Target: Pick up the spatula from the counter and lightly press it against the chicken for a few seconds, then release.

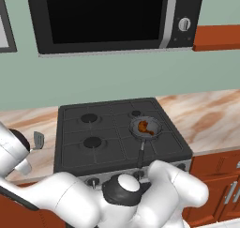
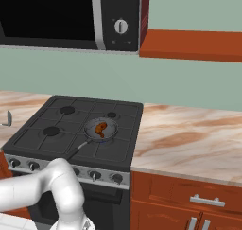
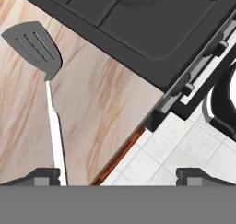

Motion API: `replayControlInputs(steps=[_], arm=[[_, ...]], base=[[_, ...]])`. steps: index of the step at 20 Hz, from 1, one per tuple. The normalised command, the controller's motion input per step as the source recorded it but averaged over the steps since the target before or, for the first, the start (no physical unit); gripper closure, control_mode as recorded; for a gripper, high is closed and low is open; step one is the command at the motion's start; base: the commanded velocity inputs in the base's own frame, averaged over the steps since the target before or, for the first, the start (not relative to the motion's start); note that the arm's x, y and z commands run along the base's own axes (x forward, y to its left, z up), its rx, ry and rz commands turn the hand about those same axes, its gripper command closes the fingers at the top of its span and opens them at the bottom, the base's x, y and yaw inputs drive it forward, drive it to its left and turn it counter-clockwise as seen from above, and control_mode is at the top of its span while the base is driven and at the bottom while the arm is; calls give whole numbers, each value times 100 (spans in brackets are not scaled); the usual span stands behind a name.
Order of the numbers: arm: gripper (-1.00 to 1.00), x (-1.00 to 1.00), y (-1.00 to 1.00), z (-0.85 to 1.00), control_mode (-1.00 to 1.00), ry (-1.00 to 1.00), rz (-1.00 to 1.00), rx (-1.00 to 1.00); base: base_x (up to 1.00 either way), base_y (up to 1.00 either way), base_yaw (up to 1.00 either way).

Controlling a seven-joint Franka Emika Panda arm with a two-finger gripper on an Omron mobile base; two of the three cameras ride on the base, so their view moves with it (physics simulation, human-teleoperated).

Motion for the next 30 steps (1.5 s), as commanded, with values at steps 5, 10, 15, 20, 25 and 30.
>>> replayControlInputs(steps=[5, 10, 15, 20, 25, 30], arm=[[-100, 11, 17, -1, -100, 0, -4, -2], [-100, 10, 18, 0, -100, 1, -5, 0], [-100, 2, 8, -6, -100, 2, -4, 0], [-100, 2, 2, -16, -100, 1, -3, 0], [-100, 2, 0, -14, -100, 1, -2, 0], [-100, 6, 0, -1, -100, 0, -2, 0]], base=[[0, 0, 0], [0, 0, 0], [0, 0, 0], [0, 0, 0], [0, 0, 0], [0, 0, 0]])
